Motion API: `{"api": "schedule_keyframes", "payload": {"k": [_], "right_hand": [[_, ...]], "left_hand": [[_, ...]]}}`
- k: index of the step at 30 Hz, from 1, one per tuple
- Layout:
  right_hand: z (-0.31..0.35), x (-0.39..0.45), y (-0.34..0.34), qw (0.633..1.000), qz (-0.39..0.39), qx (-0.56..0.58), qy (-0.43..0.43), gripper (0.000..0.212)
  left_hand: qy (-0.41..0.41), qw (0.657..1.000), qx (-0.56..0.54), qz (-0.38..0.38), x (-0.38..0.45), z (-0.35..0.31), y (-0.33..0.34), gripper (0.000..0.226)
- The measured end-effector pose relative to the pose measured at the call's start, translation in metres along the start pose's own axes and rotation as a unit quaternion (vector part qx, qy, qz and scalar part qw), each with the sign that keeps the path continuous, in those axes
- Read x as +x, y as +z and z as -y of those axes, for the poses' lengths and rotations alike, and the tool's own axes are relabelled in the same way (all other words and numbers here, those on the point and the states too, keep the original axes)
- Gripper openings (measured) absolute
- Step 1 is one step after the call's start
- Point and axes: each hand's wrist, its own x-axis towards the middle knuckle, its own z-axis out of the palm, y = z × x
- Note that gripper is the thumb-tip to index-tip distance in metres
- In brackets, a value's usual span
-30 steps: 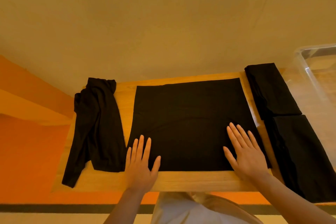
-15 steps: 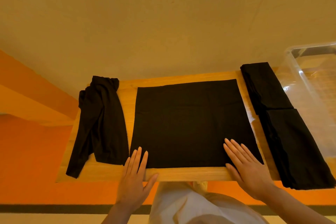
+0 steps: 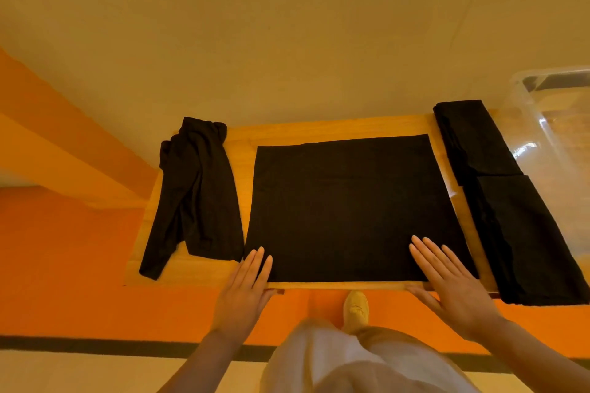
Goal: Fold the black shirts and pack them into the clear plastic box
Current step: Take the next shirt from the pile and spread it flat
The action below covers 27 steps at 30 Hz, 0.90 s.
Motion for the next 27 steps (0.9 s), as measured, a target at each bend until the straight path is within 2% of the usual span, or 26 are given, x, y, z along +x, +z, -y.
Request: {"api": "schedule_keyframes", "payload": {"k": [3,4,5,7,9,13,17,19,23,25,27], "right_hand": [[0.007,-0.012,-0.001,1.000,0.006,0.003,0.010,0.066],[0.009,-0.017,-0.001,1.000,-0.003,-0.005,0.004,0.061],[0.009,-0.021,0.001,1.000,-0.012,-0.016,-0.006,0.059],[0.008,-0.030,0.006,0.998,-0.025,-0.044,-0.021,0.080],[0.006,-0.040,0.006,0.997,-0.036,-0.065,-0.001,0.094],[0.010,-0.049,-0.010,0.994,-0.073,-0.073,0.027,0.074],[0.014,-0.054,-0.022,0.994,-0.086,-0.043,0.042,0.047],[0.016,-0.056,-0.019,0.995,-0.054,-0.045,0.063,0.060],[0.028,-0.059,0.003,0.993,0.022,-0.084,0.078,0.103],[0.041,-0.054,0.009,0.991,0.034,-0.089,0.091,0.113],[0.053,-0.044,0.013,0.990,0.029,-0.090,0.100,0.113]], "left_hand": [[0.049,0.997,0.000,-0.053,-0.006,0.006,-0.001,0.049],[0.064,0.995,-0.003,-0.073,-0.007,0.008,-0.002,0.050],[0.070,0.994,-0.001,-0.078,-0.009,0.010,-0.004,0.061],[0.072,0.994,0.017,-0.076,-0.012,0.012,-0.008,0.080],[0.086,0.992,0.038,-0.087,-0.015,0.014,-0.009,0.079],[0.093,0.989,0.019,-0.112,-0.021,0.017,-0.013,0.064],[0.096,0.979,-0.065,-0.166,-0.031,0.015,-0.022,0.043],[0.085,0.973,-0.104,-0.186,-0.035,0.014,-0.024,0.036],[0.072,0.974,-0.120,-0.177,-0.040,0.012,-0.023,0.031],[0.068,0.975,-0.121,-0.174,-0.042,0.011,-0.023,0.030],[0.061,0.976,-0.122,-0.172,-0.041,0.010,-0.022,0.030]]}}
